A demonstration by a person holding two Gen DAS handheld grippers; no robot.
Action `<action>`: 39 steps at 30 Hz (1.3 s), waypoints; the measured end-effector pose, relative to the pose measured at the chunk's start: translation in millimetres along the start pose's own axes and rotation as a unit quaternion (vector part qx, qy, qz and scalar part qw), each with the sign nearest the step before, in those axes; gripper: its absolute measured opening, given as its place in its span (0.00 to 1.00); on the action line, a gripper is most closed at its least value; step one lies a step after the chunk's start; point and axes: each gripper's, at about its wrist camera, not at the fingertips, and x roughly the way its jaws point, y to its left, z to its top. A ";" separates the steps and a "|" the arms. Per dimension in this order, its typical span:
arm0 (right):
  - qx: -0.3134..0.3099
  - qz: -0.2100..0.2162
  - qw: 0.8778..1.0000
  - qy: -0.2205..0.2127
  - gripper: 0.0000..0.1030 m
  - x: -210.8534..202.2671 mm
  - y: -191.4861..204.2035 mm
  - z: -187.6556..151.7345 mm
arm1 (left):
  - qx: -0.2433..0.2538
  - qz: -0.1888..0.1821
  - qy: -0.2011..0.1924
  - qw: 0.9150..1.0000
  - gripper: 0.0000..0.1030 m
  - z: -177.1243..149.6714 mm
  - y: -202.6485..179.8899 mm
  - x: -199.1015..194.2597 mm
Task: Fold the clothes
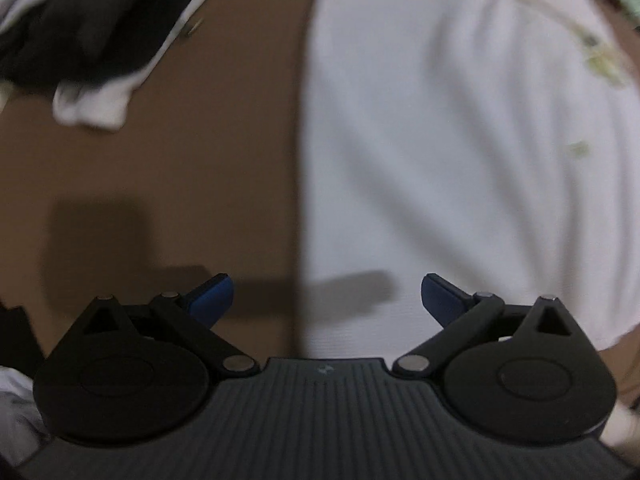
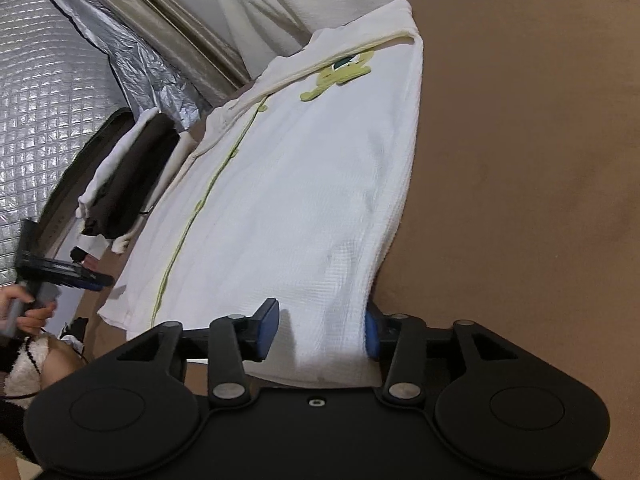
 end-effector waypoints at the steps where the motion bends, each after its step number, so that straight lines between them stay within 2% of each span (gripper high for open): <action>1: 0.004 0.003 1.000 0.001 0.48 -0.1 -1.0 0.8 | -0.009 -0.016 0.015 1.000 0.99 -2.5 5.8 6.7; 3: 0.018 0.011 1.000 -0.001 0.51 0.1 -3.2 1.9 | -0.030 -0.072 0.043 0.996 1.00 -5.3 16.6 17.7; 6: 0.039 0.023 0.999 -0.004 0.58 1.3 -6.0 3.6 | -0.049 -0.085 0.048 0.994 1.00 -0.6 19.9 26.4; 7: 0.046 0.027 0.999 -0.006 0.60 2.5 -6.5 4.1 | -0.031 -0.083 0.036 0.995 1.00 -2.5 15.6 23.0; 8: 0.054 0.032 0.998 -0.009 0.62 4.2 -6.5 4.7 | -0.008 -0.080 0.021 0.997 0.92 -5.2 9.9 18.1; 9: 0.060 0.036 0.997 -0.011 0.63 5.9 -6.4 4.7 | 0.015 -0.076 0.006 0.997 0.72 -7.9 4.3 13.3; 10: 0.060 0.038 0.997 -0.013 0.63 6.9 -5.4 4.9 | 0.040 -0.066 -0.013 0.997 0.24 -13.2 -4.7 4.0; 11: 0.059 0.040 0.997 -0.015 0.43 7.8 -4.2 5.2 | 0.066 -0.054 -0.032 0.996 0.01 -19.1 -14.4 -6.4; 12: 0.027 0.024 0.999 -0.017 0.10 6.7 3.7 6.4 | 0.092 -0.042 -0.051 0.994 0.01 -25.1 -24.2 -16.8; 13: -0.011 0.004 1.000 -0.020 0.06 5.4 12.6 7.7 | 0.111 -0.030 -0.069 0.991 0.01 -31.4 -31.9 -26.6; 14: -0.046 -0.015 0.998 -0.034 0.06 -1.6 21.4 8.6 | 0.134 -0.007 -0.089 0.987 0.01 -38.0 -39.4 -36.4; 15: -0.057 -0.011 0.997 -0.042 0.06 -8.7 25.1 10.1 | 0.155 0.030 -0.103 0.982 0.01 -43.9 -46.1 -43.8; 16: -0.065 -0.013 0.997 -0.043 0.06 -14.0 26.4 11.7 | 0.165 0.057 -0.105 0.979 0.01 -47.4 -49.1 -46.3; 17: -0.073 -0.017 0.996 -0.043 0.06 -19.0 27.5 13.3 | 0.164 0.068 -0.099 0.979 0.01 -48.9 -48.4 -45.2; 21: -0.072 -0.074 0.994 -0.023 0.06 -11.1 21.4 7.8 | 0.108 0.032 -0.038 0.993 0.02 -40.2 -28.6 -23.7; 24: -0.042 -0.071 0.996 -0.016 0.13 -6.5 11.8 1.7 | 0.053 -0.032 0.017 0.998 0.04 -30.5 -12.7 -3.3; 25: -0.030 -0.064 0.997 -0.013 0.14 -7.2 7.9 0.7 | 0.033 -0.057 0.029 0.997 0.08 -29.7 -8.3 0.6; 27: -0.015 -0.045 0.999 -0.016 0.25 -5.7 4.9 -2.2 | 0.009 -0.102 0.037 0.994 0.27 -29.6 1.6 0.6; 29: -0.001 -0.027 0.999 -0.020 0.43 -4.0 2.3 -5.0 | -0.014 -0.161 0.050 0.986 0.73 -30.3 8.3 2.5; 30: 0.005 -0.018 1.000 -0.022 0.46 -3.1 1.0 -6.5 | -0.020 -0.182 0.057 0.981 0.79 -30.4 9.1 5.0; 31: 0.012 -0.009 1.000 -0.024 0.52 -2.2 -0.4 -7.9 | -0.018 -0.183 0.060 0.981 0.82 -30.2 6.6 7.9; 34: 0.033 0.019 0.999 -0.030 0.51 0.4 -4.3 -12.3 | 0.011 -0.153 0.060 0.986 0.85 -28.0 -6.0 19.1; 35: 0.040 0.028 0.998 -0.031 0.36 1.3 -5.6 -13.7 | 0.031 -0.135 0.053 0.989 0.78 -29.4 -15.0 17.0; 36: 0.047 0.037 0.998 -0.033 0.22 2.2 -7.0 -15.2 | 0.059 -0.107 0.037 0.992 0.65 -32.5 -25.5 12.0; 37: 0.037 0.035 0.998 -0.038 0.09 0.7 -3.1 -12.4 | 0.090 -0.076 0.020 0.993 0.34 -35.9 -36.3 6.2; 38: 0.025 0.030 0.998 -0.044 0.09 -1.2 1.7 -9.0 | 0.089 -0.092 0.002 0.992 0.03 -38.3 -39.5 -1.8; 39: 0.012 0.025 0.998 -0.049 0.09 -3.1 6.4 -5.6 | 0.080 -0.119 -0.015 0.990 0.04 -40.4 -40.9 -10.3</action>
